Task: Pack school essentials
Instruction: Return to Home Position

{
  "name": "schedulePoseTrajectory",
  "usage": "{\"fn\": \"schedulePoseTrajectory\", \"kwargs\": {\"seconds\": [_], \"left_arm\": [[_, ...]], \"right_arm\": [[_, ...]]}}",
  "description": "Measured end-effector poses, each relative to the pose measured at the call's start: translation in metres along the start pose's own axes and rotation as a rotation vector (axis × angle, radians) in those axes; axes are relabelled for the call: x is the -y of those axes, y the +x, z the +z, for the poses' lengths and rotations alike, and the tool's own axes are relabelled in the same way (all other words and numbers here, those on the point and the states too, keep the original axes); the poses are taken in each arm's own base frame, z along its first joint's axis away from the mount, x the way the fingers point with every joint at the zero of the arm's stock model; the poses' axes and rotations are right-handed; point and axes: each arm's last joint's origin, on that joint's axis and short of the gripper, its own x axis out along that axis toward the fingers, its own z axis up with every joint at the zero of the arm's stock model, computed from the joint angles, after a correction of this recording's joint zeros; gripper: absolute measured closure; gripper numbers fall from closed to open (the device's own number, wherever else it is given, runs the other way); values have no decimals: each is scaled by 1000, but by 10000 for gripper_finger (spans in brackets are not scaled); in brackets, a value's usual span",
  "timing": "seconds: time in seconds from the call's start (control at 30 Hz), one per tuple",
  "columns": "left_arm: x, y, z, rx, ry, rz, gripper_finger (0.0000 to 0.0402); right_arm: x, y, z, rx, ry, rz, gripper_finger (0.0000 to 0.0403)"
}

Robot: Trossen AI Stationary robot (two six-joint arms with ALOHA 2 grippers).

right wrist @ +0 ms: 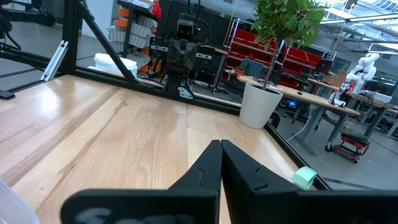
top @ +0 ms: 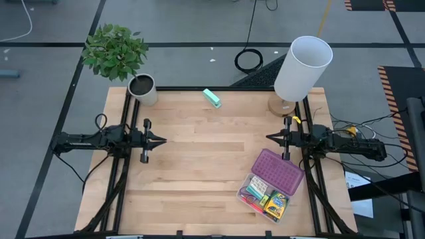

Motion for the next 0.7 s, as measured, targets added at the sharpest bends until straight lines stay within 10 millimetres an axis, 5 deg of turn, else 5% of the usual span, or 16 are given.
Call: {"fn": "schedulePoseTrajectory", "kwargs": {"seconds": [0.7], "left_arm": [[0, 0, 0, 0, -11, 0, 366]], "right_arm": [[0, 0, 0, 0, 0, 0, 403]]}}
